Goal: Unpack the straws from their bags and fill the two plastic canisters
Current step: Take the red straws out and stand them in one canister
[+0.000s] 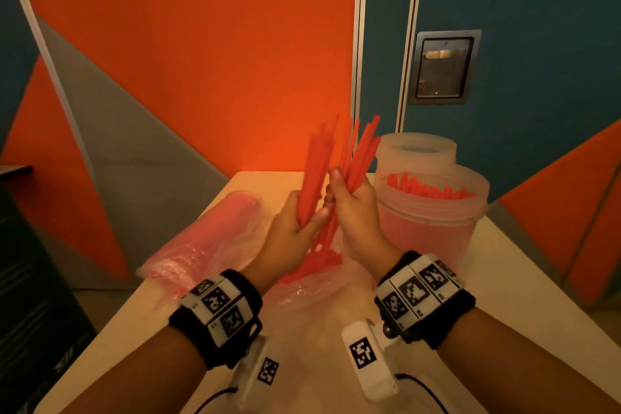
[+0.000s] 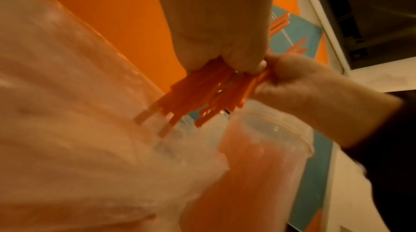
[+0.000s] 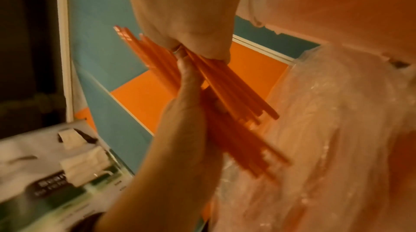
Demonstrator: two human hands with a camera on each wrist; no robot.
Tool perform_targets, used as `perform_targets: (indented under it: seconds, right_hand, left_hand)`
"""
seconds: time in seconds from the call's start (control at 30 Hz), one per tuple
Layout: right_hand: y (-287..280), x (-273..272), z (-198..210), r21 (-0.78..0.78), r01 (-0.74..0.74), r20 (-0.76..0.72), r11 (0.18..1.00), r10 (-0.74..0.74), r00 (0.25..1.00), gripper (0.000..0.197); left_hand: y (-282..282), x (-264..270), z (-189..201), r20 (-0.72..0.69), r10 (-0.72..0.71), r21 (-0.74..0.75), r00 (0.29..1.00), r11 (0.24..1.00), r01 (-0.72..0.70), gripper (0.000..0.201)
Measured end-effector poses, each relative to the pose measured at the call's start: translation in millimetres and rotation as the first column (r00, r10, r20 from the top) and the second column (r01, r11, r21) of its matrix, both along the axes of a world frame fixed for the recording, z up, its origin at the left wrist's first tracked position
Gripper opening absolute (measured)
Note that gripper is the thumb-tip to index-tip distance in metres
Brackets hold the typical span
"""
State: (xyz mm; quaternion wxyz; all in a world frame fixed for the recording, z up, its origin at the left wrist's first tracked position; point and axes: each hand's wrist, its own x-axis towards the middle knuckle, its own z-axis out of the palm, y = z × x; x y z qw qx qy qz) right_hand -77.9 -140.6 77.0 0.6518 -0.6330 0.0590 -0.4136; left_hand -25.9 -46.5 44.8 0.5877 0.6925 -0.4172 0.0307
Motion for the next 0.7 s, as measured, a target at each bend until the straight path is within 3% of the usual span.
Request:
perform_targets:
  seconds: [0.1, 0.17, 0.3, 0.47, 0.6, 0.7]
  right_hand:
    - [0, -11, 9, 0.06, -0.031, 0.017, 0.998, 0.03, 0.999, 0.013]
    - [-3, -21, 9, 0.066, -0.046, 0.013, 0.997, 0.046, 0.999, 0.027]
    - [-8, -40, 5, 0.081, -0.025, -0.028, 0.996, 0.027, 0.999, 0.058]
    - [-15, -50, -8, 0.074, 0.194, -0.134, 0.978, -0.183, 0.974, 0.053]
    - [-13, -55, -16, 0.114, 0.212, -0.145, 0.971, -0.195, 0.97, 0.039]
    - [-11, -58, -20, 0.106, 0.214, -0.173, 0.971, -0.194, 0.966, 0.033]
  left_hand:
    - [-16, -13, -4, -0.035, -0.04, -0.032, 0.999, 0.999, 0.039, 0.028]
    - [-24, -22, -6, -0.041, -0.054, -0.018, 0.998, 0.998, 0.054, 0.032]
    - [-36, -42, -9, -0.053, -0.076, -0.009, 0.996, 0.997, 0.076, 0.018]
    - [-48, -66, -19, -0.061, -0.123, -0.008, 0.99, 0.992, 0.123, 0.042]
    - [-52, -72, -31, -0.175, -0.138, -0.09, 0.975, 0.988, 0.123, 0.04]
    - [-51, -74, -33, -0.236, -0.14, -0.049, 0.962, 0.99, 0.132, 0.042]
